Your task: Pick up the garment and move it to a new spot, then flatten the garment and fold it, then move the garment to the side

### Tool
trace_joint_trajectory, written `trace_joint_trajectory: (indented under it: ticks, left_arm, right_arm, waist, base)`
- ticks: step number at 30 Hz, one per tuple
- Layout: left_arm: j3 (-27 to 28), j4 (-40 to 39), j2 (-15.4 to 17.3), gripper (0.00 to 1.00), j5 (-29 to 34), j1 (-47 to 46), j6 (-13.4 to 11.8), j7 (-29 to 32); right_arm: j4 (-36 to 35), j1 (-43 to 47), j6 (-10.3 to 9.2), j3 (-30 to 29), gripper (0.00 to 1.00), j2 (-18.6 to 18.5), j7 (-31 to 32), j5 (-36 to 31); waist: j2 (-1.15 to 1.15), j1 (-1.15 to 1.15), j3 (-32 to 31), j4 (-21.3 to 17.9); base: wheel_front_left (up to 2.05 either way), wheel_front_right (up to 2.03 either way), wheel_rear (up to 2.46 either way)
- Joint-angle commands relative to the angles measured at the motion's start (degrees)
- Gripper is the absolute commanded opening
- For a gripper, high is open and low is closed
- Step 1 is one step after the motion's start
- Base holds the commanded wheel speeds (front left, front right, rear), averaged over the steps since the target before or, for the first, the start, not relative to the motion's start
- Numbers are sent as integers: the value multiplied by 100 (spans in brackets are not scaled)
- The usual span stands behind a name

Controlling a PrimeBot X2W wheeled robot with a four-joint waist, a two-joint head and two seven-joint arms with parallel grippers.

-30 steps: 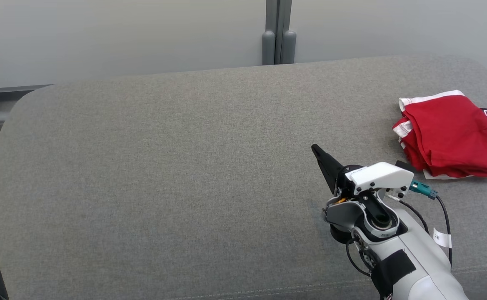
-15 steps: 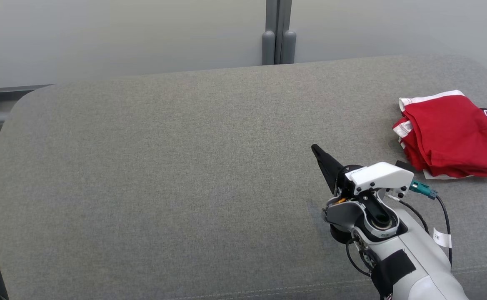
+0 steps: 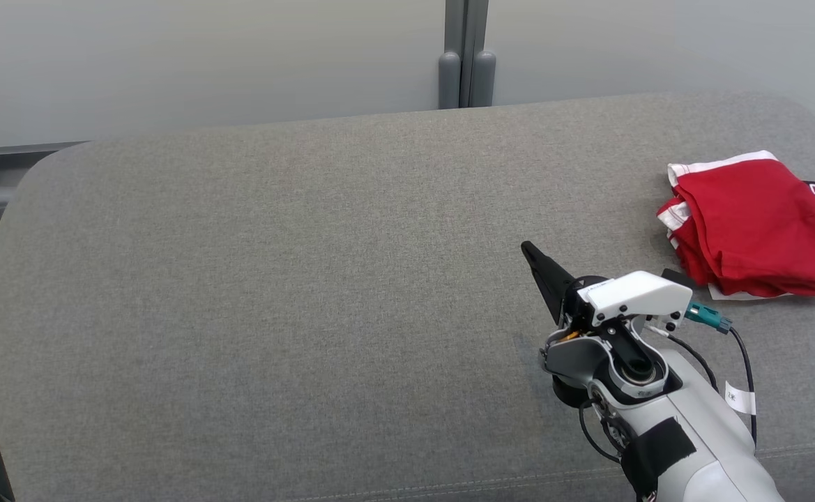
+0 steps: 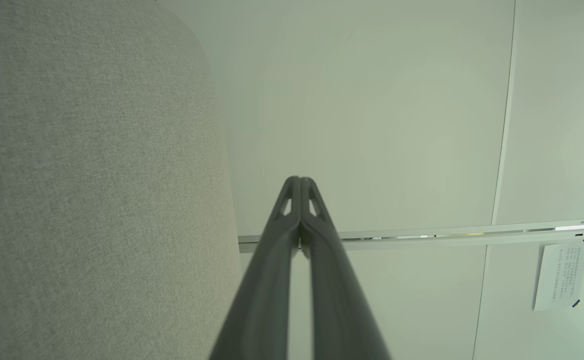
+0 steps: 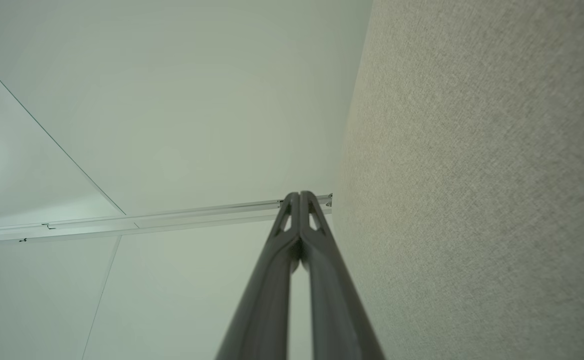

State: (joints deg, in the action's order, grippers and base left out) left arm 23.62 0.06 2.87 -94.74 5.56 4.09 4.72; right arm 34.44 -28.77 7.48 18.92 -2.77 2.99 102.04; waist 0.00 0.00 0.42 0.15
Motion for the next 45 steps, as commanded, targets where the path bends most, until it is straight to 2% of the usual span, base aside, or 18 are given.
trace_joint_trajectory:
  ticks: [1,45]
  left_arm:
    - [10,-18,1,0,-72,-57,-6,12]
    - [9,-18,0,0,-73,-57,-6,11]
  right_arm:
    - [12,-34,2,5,0,-19,9,25]
    - [11,-34,2,6,0,-19,8,25]
  waist:
    - [0,0,0,0]
    - [0,0,0,0]
  base:
    - [0,0,0]
    - [0,0,0]
